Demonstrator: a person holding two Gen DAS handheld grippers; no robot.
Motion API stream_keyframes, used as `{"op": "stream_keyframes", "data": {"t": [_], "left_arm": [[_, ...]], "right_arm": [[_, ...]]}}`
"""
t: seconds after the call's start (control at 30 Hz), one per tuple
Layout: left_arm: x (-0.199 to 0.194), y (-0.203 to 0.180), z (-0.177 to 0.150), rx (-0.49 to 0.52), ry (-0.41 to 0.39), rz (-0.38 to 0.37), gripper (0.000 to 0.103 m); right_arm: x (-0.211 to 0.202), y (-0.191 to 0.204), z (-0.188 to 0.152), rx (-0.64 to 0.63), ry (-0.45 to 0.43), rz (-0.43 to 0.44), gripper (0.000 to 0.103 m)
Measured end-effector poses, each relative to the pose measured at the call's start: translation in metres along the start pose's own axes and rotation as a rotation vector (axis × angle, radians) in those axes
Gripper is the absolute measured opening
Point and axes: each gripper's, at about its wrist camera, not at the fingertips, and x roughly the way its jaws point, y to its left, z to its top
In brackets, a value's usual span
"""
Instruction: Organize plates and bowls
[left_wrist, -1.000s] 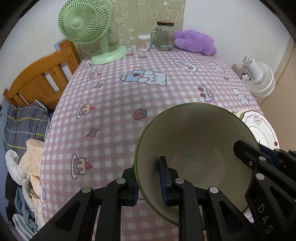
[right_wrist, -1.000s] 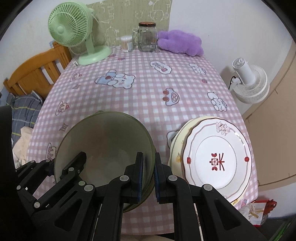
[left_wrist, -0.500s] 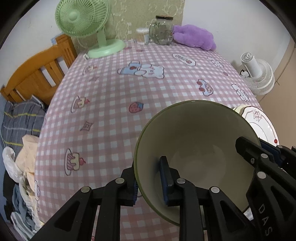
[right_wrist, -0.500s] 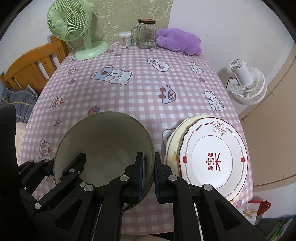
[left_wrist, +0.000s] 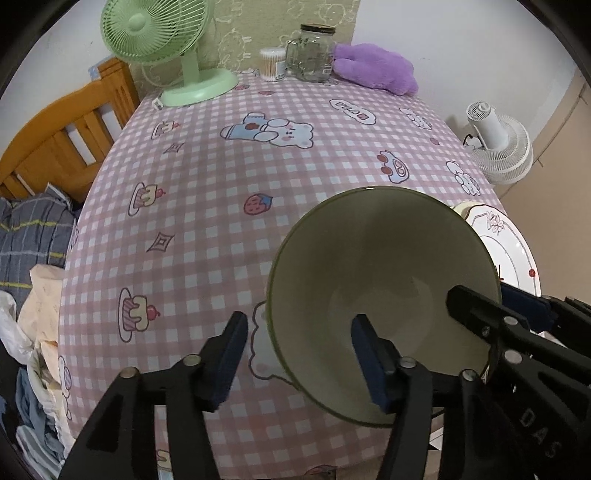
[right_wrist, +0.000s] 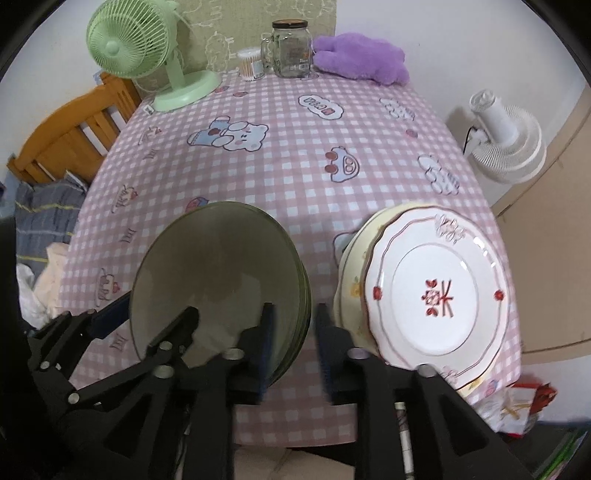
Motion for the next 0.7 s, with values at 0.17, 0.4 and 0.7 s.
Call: {"op": "stream_keyframes", "data": {"t": [0.17, 0.4, 0.7], "left_arm": [[0.003, 0.004, 0.002, -0.02, 0.009, 0.0, 0.075], [0.01, 0.002, 0.007, -0.033, 0.013, 0.004, 0.084], [0.028, -0.003, 0.016, -0.046, 0.077, 0.03, 0.086]], "right_arm": [[-0.001, -0.003, 0.004, 0.022, -0.017, 0.023, 0.06], [0.016, -0.008, 0.013, 0.029, 0.025, 0.087, 0.06], [0.05, -0.022, 0.026, 0.041, 0.079, 0.184, 0.06]]}}
